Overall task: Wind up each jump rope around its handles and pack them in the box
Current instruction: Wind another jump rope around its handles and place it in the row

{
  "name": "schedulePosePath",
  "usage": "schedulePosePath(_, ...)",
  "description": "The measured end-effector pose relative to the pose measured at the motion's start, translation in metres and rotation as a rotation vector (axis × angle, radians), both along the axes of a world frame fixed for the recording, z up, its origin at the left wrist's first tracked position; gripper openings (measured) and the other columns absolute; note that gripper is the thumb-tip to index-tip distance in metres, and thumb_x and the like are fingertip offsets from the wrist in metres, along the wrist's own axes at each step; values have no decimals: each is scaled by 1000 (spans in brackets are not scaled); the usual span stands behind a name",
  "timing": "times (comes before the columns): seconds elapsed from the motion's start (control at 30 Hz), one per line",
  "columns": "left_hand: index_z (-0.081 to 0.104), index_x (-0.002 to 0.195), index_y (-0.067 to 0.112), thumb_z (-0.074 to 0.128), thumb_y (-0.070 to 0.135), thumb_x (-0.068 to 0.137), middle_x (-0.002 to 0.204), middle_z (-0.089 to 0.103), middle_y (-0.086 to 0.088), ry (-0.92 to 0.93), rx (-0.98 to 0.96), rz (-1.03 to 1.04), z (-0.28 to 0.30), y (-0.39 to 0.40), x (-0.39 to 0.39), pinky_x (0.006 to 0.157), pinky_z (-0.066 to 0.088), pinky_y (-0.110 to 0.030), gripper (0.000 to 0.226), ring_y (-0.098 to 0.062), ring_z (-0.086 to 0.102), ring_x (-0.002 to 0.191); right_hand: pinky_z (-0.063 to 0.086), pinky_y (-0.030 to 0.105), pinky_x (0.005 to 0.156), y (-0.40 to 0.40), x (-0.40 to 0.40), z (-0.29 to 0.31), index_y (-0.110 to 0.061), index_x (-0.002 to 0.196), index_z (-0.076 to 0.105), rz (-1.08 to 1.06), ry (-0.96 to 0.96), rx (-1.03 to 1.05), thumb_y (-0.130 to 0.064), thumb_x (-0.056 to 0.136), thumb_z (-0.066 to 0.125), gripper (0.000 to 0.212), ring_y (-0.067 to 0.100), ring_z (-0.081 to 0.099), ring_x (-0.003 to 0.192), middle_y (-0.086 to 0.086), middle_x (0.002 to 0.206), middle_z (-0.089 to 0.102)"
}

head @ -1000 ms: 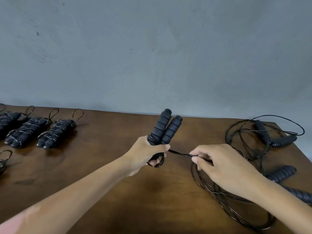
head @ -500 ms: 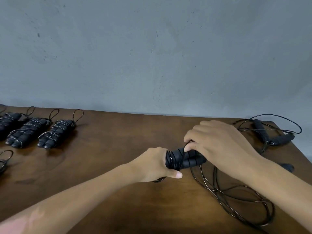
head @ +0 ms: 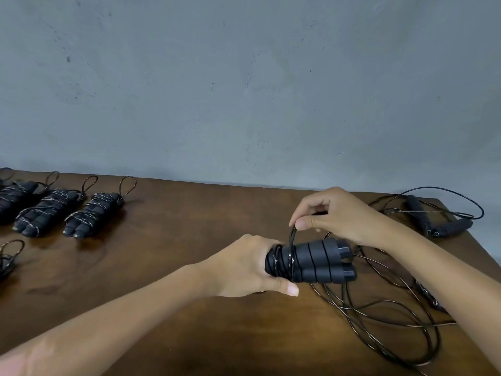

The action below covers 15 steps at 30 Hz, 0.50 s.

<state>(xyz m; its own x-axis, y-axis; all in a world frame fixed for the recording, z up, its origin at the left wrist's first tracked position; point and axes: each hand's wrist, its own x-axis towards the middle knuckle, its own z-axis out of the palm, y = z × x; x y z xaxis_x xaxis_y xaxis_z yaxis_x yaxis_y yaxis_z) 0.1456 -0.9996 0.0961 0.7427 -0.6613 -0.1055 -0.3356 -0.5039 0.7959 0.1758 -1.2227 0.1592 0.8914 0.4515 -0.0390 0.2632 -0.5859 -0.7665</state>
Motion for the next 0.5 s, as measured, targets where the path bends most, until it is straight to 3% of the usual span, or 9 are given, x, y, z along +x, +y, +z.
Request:
schedulePosePath(0.1, 60, 85, 14, 87, 31, 85, 66, 60, 11, 65, -136, 26, -2, 1, -3, 61, 45, -21, 32, -10, 53, 59, 56, 19, 76, -7, 4, -20, -12, 95, 78, 6, 40, -36, -9, 92, 72, 8, 9, 71, 85, -1, 92, 78)
schedulePosePath(0.17, 62, 88, 8, 83, 24, 90, 69, 64, 8, 129, -264, 46, -3, 2, -3, 59, 44, -21, 26, -13, 53, 59, 58, 34, 85, -16, 2, -42, -23, 98, 72, -26, 5, -121, 7, 88, 67, 32, 16, 69, 89, 10, 102, 74)
schedulePosePath(0.2, 62, 90, 6, 80, 22, 92, 70, 65, 5, 161, -315, 59, -2, 3, -2, 56, 44, -21, 24, -15, 53, 58, 57, 40, 87, -20, -1, -53, -32, 96, 65, -73, -15, -153, 6, 88, 66, 39, 15, 65, 88, 10, 102, 71)
schedulePosePath(0.27, 65, 89, 9, 76, 19, 96, 68, 65, 3, 197, -377, 95, -1, 4, -2, 51, 41, -21, 17, -16, 50, 55, 55, 34, 89, -21, -5, -64, -37, 81, 61, -105, -8, -137, -7, 95, 61, 33, 9, 63, 80, -4, 85, 69)
schedulePosePath(0.33, 66, 88, 14, 74, 20, 97, 69, 66, -3, 228, -439, 141, -1, 5, -1, 47, 37, -21, 13, -15, 47, 52, 50, 23, 86, -9, -16, -60, -36, 68, 65, -42, -49, -119, -20, 106, 48, 45, 13, 63, 68, -5, 66, 65)
schedulePosePath(0.43, 64, 99, 5, 74, 29, 97, 78, 67, -16, 258, -500, 204, -4, 8, 3, 47, 34, -25, 26, -19, 48, 54, 49, 22, 75, 1, -31, -51, -55, 82, 67, -6, -91, -43, -33, 108, 46, 40, 14, 57, 58, -6, 66, 67)
schedulePosePath(0.5, 62, 102, 3, 74, 33, 95, 80, 66, -19, 288, -535, 269, -7, 8, 6, 47, 33, -26, 33, -21, 47, 55, 50, 24, 69, -2, -35, -55, -52, 103, 68, -27, -129, -75, -33, 106, 50, 27, 10, 55, 56, -10, 74, 70)
